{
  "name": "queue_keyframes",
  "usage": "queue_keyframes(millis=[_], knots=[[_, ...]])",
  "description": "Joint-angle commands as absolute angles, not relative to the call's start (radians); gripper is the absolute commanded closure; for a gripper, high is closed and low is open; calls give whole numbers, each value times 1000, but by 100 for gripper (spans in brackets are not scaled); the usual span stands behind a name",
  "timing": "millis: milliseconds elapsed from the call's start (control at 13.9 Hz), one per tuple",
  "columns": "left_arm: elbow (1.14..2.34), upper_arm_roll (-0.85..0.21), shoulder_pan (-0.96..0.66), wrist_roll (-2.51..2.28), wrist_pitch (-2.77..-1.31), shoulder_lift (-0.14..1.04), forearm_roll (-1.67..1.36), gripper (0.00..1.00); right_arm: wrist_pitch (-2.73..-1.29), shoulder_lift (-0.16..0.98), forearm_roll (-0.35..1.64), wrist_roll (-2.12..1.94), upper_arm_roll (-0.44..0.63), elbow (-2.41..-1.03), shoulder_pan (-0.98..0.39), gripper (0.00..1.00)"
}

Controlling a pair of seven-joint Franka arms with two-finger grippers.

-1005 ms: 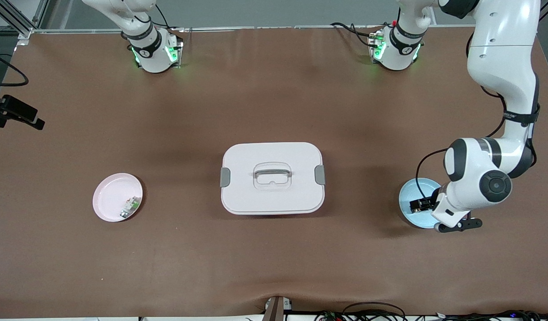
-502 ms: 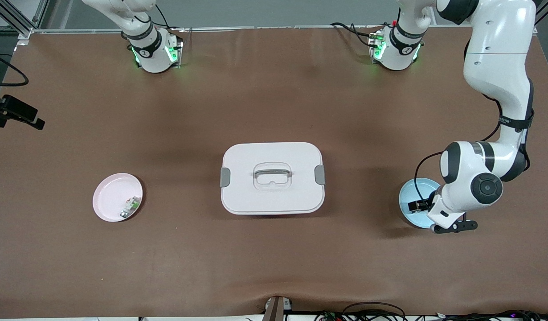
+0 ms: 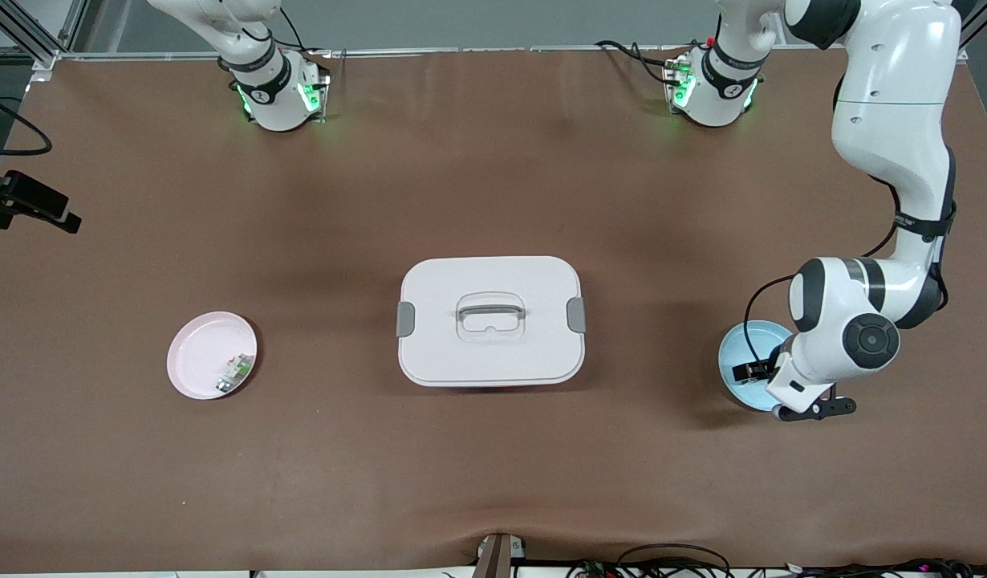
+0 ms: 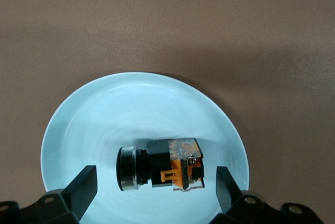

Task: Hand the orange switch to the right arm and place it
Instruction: 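Lower the left gripper and close it on the black-orange switch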

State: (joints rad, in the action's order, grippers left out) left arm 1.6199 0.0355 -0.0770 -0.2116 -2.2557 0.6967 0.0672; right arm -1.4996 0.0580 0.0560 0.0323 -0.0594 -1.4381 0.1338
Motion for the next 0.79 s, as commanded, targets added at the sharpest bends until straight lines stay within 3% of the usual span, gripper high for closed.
queue_keyframes(millis=[0, 718], knots=[[1592, 32, -75, -225, -2263, 718, 72, 0, -1493, 40, 64, 25, -60, -1456, 135, 0], [1591, 31, -75, -227, -2293, 753, 61, 0, -1491, 41, 64, 25, -60, -1457, 135, 0]])
